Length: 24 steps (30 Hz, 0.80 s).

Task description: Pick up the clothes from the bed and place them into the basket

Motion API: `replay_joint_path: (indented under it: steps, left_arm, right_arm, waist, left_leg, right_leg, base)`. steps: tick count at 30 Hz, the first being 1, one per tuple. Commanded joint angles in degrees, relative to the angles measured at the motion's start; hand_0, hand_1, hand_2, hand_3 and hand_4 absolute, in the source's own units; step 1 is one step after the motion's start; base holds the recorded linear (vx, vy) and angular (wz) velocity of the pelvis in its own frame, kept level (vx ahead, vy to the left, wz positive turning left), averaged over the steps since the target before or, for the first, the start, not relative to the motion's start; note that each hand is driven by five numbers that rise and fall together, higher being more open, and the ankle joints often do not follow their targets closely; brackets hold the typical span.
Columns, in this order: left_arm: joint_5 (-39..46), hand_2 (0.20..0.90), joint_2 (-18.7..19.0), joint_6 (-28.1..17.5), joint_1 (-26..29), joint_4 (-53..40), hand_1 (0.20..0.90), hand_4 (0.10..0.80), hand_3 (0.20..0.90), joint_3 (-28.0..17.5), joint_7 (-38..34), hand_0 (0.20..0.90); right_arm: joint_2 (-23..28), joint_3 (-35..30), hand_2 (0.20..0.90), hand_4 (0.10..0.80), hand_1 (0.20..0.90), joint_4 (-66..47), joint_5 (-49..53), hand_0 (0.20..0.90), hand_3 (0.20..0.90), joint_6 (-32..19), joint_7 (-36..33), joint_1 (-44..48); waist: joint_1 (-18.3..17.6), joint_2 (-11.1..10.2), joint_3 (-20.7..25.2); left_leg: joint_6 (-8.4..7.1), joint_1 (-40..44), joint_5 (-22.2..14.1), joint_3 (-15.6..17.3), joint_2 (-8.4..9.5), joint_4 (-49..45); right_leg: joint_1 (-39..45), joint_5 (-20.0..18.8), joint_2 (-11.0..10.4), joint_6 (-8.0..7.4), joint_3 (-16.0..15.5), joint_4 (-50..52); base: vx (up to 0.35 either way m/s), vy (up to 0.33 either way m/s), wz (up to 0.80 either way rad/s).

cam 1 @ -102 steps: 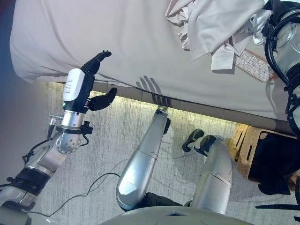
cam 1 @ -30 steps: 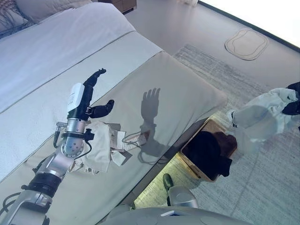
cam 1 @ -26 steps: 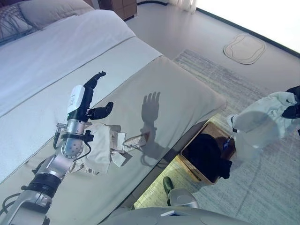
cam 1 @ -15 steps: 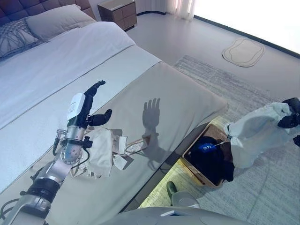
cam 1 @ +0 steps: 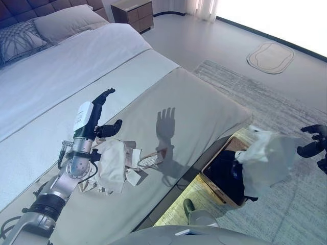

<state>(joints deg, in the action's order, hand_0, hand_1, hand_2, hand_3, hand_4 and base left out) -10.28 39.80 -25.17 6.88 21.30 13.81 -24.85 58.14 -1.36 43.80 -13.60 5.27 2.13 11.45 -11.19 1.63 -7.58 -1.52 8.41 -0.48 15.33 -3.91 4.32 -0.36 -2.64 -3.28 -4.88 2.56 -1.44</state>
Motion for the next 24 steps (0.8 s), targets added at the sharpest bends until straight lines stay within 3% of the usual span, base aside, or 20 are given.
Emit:
replay_joint_path:
  steps: [1, 10, 18, 24]
  left_arm:
    - [0.67, 0.9, 2.48, -2.75, 4.01, -5.19, 0.9, 0.8, 0.9, -2.85, -1.54, 0.9]
    - [0.4, 0.9, 2.53, -2.15, 3.46, -6.0, 0.9, 0.8, 0.9, -3.42, -1.87, 0.9]
    - [0.51, 0.9, 1.95, -1.8, 3.27, -5.95, 0.9, 0.8, 0.9, -3.14, -2.03, 0.9]
    - [-0.36, 0.9, 0.72, -1.46, 2.93, -5.87, 0.9, 0.8, 0.9, -3.23, -3.3, 0.9]
  right_arm:
    - [4.93, -1.49, 0.9, 0.8, 0.9, -1.26, -0.15, 0.9, 0.9, -1.38, -3.0, 4.79]
    - [5.31, -2.55, 0.9, 0.8, 0.9, -4.01, -0.26, 0.9, 0.9, -2.64, -3.19, 3.49]
    - [5.49, -1.77, 0.9, 0.8, 0.9, -10.22, 1.27, 0.9, 0.9, -4.73, -7.36, 6.98]
    - [2.08, 1.28, 0.9, 0.8, 0.9, -16.41, -1.83, 0.9, 0.9, -3.19, -7.64, 10.55]
  waist:
    - [0.81, -1.38, 4.9]
    - [1.31, -1.8, 4.83]
    - [3.0, -1.99, 4.57]
    - [5.56, -2.14, 3.6]
  left_leg:
    - [0.24, -2.62, -5.88, -0.31, -0.33, -7.8]
    - [0.16, -2.76, -5.19, -0.77, -0.41, -7.17]
    - [-0.14, -2.7, -4.23, -2.75, -0.06, -6.01]
    - [-0.31, -3.49, -3.5, -5.4, 0.64, -5.85]
  right_leg:
    - [-1.75, 1.27, 0.94, -0.05, -1.87, 4.62]
    - [-1.64, 1.62, 1.27, 0.11, -2.05, 4.78]
    - [-0.73, 2.06, 1.38, 0.34, -3.52, 4.59]
    - [0.01, 2.69, 0.9, 0.61, -5.75, 4.67]
  base:
    - [0.0, 0.0, 0.0]
    - [0.0, 0.0, 0.0]
    - [-0.004, 0.006, 0.1]
    - [-0.032, 0.017, 0.19]
